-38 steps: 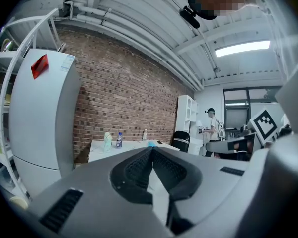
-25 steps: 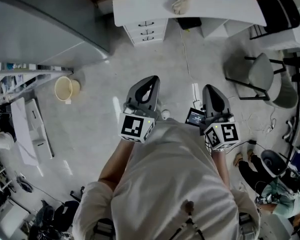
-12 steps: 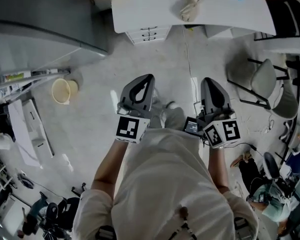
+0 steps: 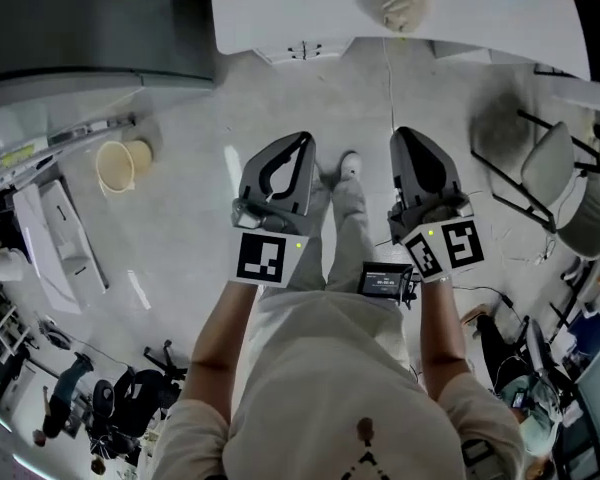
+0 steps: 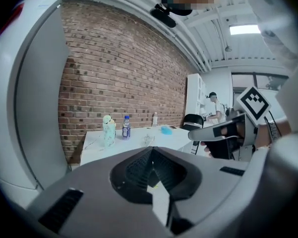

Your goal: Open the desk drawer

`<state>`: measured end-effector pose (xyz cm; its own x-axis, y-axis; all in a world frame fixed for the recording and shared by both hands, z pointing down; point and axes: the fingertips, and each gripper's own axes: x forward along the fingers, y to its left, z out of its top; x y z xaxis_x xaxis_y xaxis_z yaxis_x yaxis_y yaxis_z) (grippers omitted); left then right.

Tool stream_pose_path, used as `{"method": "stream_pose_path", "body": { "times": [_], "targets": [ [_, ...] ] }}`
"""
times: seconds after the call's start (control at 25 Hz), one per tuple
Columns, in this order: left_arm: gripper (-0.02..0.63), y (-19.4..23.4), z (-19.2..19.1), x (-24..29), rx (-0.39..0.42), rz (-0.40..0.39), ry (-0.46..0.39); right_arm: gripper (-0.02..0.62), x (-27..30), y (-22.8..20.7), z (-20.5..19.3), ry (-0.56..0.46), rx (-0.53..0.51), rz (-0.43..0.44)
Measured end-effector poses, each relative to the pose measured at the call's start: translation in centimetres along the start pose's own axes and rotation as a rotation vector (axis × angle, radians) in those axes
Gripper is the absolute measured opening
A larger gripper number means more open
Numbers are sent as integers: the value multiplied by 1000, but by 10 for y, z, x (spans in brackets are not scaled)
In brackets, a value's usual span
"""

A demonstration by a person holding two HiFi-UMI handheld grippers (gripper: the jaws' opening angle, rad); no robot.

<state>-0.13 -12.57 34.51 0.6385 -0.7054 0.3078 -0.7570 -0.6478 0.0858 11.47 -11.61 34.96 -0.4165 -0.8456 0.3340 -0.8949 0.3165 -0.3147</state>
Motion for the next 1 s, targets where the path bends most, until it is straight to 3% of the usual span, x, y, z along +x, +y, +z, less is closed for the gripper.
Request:
{"method": "stream_pose_path", "body": {
  "times": [0.2,0.76,1.0],
  "targets": [
    [9,10,-58,32,-12,41,54,27,37,-21,-41,35,-1,50],
    [9,16,-198,149,73,84,141,28,109,-90,-176,175,-37,133],
    [9,25,-250,161,145,117,186,28,125,-90,-219,222,-34,154]
  ]
}}
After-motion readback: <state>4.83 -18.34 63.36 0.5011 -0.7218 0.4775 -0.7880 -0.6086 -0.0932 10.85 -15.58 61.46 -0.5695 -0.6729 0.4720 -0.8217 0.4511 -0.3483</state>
